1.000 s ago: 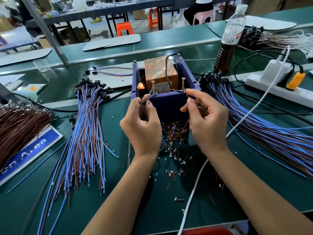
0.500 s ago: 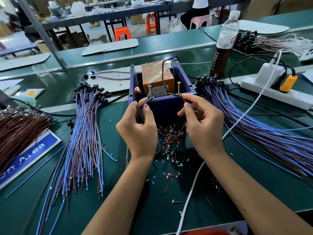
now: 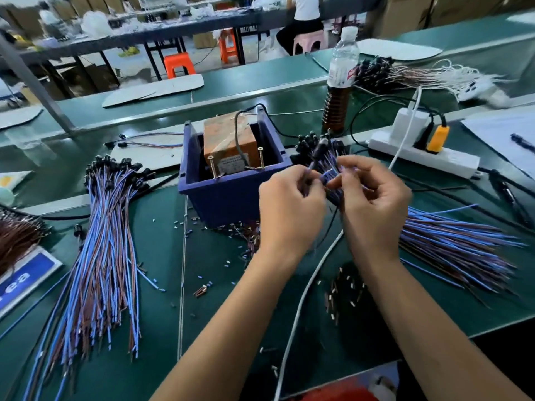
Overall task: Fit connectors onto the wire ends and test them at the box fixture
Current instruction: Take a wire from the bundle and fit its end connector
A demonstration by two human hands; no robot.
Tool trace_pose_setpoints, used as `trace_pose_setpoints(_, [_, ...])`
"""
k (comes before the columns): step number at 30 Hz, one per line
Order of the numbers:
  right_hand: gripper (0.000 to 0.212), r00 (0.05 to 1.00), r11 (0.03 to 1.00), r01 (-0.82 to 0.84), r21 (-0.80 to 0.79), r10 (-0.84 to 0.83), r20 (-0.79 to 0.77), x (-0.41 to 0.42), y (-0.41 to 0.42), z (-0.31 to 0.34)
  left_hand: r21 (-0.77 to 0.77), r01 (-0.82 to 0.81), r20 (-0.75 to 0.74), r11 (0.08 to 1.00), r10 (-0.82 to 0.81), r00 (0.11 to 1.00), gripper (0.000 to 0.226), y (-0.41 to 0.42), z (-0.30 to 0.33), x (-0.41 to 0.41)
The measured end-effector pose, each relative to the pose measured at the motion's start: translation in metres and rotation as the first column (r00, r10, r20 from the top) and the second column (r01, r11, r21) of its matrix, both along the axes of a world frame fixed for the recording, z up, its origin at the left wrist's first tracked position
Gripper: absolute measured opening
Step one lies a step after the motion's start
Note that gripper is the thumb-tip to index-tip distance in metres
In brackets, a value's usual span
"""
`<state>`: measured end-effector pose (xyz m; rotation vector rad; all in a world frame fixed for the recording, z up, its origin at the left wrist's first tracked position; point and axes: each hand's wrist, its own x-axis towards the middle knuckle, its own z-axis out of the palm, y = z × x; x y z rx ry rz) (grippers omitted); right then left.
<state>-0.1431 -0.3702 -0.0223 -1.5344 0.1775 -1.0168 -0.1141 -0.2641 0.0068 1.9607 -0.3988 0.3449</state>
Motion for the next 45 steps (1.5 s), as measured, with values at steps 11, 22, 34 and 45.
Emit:
trace_pose_setpoints(11, [0.025, 0.872, 0.875, 0.477, 0.085, -0.459, -0.170, -0.035, -0.135, 0.021, -0.235, 0.528, -0.794, 0.816, -0.474, 0.380, 0.041, -0.186, 0.001, 0.007])
trace_pose_setpoints(22, [0.039, 0.714, 0.603, 0.101, -0.791, -0.598, -0.364, -0.031, -0.128, 0.029, -0.665, -0.172, -0.707, 0.726, -0.539, 0.459, 0.034, -0.155, 0.005, 0.066])
trace_pose_setpoints(34, [0.022, 0.761, 0.721, -0.251, -0.646, -0.266, -0.592, -0.019, -0.104, 0.035, -0.740, -0.249, -0.600, 0.624, -0.446, 0.664, 0.035, -0.114, 0.017, 0.092])
trace_pose_setpoints(45, [0.019, 0.606, 0.698, -0.164, -0.697, -0.486, -0.629, -0.015, -0.091, 0.013, 0.252, -0.137, -0.350, 0.958, 0.222, 0.910, 0.048, -0.093, -0.019, 0.099])
